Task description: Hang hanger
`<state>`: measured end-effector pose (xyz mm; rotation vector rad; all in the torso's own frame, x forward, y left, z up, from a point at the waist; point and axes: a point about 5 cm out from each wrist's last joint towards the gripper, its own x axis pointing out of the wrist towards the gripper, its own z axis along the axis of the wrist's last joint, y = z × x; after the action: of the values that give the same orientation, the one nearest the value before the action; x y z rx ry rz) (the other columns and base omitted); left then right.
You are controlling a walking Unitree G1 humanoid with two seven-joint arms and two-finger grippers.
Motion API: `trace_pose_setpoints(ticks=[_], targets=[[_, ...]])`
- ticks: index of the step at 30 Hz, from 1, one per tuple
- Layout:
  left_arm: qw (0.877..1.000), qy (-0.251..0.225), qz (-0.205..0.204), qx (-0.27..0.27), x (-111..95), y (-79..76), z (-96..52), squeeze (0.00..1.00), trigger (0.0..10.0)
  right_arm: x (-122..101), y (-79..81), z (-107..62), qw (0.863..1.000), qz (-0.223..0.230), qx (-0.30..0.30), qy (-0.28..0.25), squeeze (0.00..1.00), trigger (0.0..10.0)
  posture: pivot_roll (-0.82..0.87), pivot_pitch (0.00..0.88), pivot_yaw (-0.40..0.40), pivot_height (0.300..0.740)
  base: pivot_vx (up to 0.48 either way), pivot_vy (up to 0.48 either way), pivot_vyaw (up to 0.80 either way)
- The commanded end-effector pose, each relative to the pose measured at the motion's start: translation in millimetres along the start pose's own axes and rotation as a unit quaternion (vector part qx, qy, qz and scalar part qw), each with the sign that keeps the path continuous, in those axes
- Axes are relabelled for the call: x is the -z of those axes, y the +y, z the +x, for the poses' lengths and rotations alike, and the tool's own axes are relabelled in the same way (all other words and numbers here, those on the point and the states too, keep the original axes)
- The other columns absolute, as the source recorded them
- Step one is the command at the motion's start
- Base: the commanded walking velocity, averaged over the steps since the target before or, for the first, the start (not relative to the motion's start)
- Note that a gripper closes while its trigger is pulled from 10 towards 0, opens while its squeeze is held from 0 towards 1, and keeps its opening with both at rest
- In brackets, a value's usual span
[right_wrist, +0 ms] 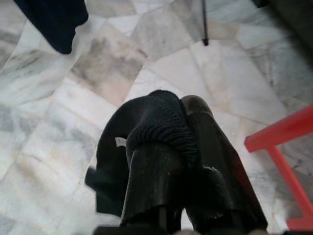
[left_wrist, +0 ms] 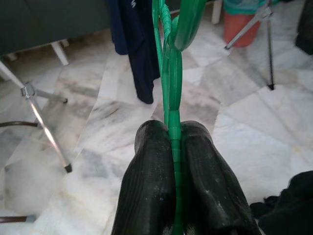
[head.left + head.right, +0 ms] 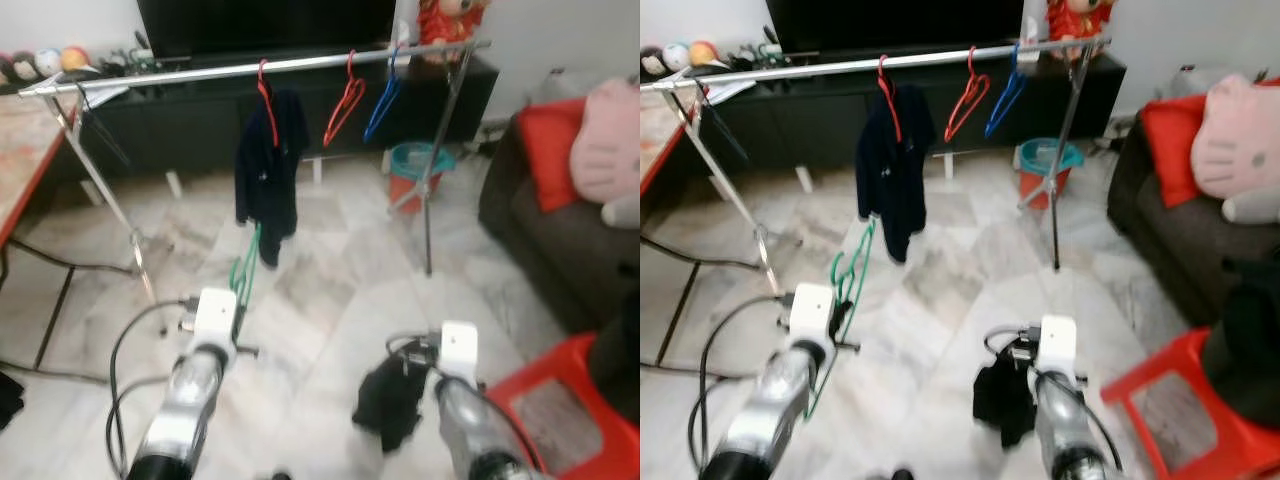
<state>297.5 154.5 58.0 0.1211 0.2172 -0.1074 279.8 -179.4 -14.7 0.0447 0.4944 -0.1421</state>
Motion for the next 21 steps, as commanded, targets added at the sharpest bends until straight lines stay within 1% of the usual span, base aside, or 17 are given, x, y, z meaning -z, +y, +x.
trace_pose_setpoints(ticks=[1,15,21], targets=[[1.0,-0.006,0.007,-0.003,-4.2,4.2,0.2,0.0,10.0,-6.8,1.5,1.7,1.0,0.007,0.001,-0.015,0.0,10.0,0.1,0.0,0.01,0.74,-0.244,0.0,0.0],[1.0,-0.005,0.008,-0.002,-4.4,3.4,0.2,0.0,10.0,-8.4,2.2,2.2,1.0,0.008,-0.001,-0.017,0.0,10.0,0.1,0.0,0.011,0.74,-0.247,0.0,0.0],[1.0,-0.003,0.008,0.0,-3.5,2.5,0.0,0.0,10.0,-13.0,2.8,3.7,1.0,0.007,-0.004,-0.023,0.0,10.0,0.1,0.0,0.012,0.74,-0.247,0.0,0.0]])
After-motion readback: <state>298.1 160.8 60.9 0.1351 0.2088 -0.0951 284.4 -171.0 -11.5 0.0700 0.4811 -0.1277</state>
